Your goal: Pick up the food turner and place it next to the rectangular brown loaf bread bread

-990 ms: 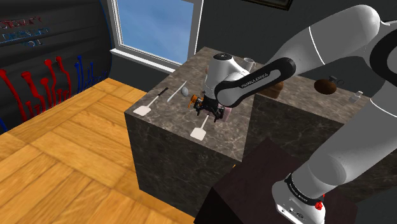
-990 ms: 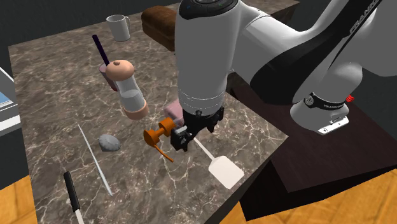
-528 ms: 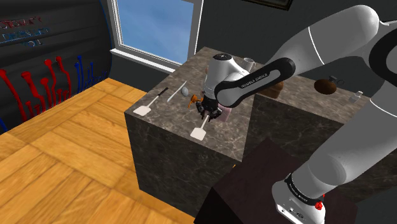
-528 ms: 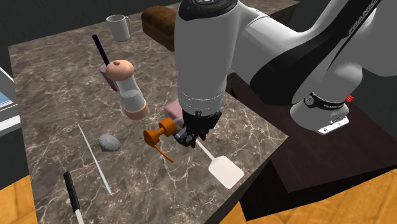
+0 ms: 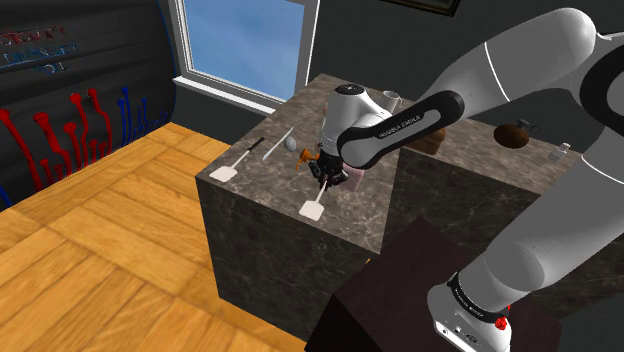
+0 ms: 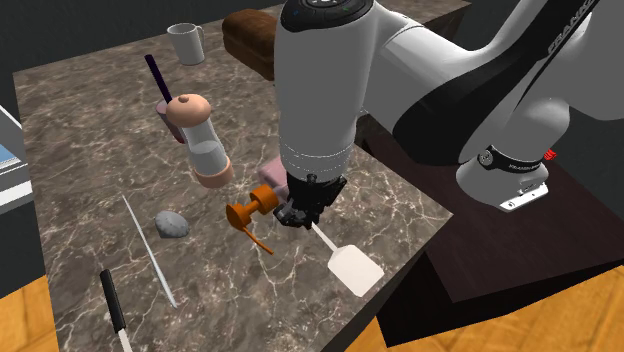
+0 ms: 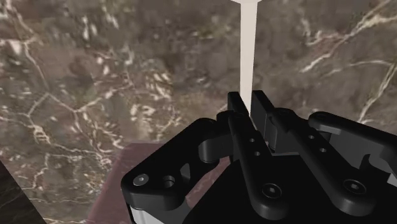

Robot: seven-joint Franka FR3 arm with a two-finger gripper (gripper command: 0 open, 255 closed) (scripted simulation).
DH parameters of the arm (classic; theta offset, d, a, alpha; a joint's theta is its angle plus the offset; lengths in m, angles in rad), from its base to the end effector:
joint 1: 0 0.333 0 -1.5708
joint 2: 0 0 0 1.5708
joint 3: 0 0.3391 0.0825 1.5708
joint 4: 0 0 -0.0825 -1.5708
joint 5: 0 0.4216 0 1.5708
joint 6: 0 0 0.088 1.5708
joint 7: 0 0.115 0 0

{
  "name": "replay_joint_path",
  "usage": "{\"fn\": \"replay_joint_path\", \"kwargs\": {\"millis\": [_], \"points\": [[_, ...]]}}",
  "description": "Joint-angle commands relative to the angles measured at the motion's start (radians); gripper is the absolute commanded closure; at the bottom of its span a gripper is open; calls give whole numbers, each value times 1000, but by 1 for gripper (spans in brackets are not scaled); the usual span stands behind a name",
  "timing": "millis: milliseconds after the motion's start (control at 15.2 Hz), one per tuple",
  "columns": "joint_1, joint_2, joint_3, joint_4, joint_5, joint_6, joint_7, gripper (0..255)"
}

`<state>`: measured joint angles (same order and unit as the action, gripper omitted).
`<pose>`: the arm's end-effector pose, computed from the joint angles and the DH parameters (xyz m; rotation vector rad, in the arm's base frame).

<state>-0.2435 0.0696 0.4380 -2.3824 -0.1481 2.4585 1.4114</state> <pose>0.5169 0.1022 0.2818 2.6448 -1.6284 0.0882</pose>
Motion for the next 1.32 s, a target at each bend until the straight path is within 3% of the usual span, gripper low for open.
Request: {"fn": "replay_joint_path", "kwargs": {"millis": [0, 1254], "points": [[-1, -12, 2, 3, 10, -13, -8, 255], [2, -188, -3, 102, 131, -267, -107, 255]]}}
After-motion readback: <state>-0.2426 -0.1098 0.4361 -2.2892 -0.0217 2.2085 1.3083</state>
